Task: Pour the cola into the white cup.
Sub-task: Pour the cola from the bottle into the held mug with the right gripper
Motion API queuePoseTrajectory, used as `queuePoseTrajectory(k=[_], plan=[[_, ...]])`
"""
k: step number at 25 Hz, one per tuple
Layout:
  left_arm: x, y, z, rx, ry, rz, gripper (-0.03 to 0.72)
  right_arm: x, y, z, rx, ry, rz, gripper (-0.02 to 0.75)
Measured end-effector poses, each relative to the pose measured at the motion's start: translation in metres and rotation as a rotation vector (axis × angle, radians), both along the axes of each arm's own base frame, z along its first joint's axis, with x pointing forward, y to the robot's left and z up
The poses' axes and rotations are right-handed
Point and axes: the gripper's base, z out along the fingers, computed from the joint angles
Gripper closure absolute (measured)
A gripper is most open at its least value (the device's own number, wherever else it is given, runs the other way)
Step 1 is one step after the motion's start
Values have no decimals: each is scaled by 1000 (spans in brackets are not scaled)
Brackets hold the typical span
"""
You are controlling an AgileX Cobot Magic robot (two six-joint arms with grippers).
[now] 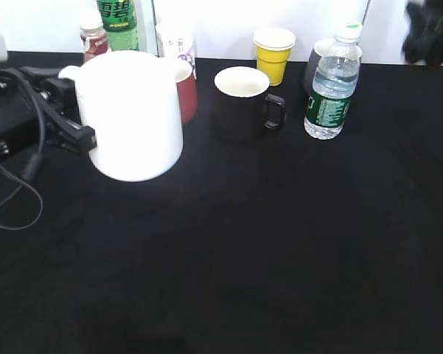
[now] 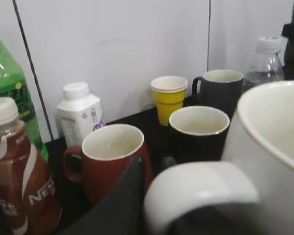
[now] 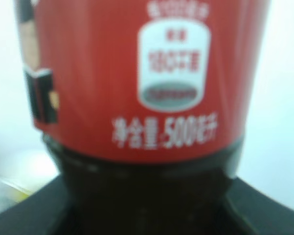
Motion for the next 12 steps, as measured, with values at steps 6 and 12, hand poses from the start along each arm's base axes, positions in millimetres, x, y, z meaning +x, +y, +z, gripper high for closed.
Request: queuePoseTrajectory(k=[6,12], plan=[[-2,-3,0,14,-4,-41,627,-46,33,70,-66,23,278,351],[-6,-7,-1,-4,11,-103,627,-63,139,48,-205,53,516,351]])
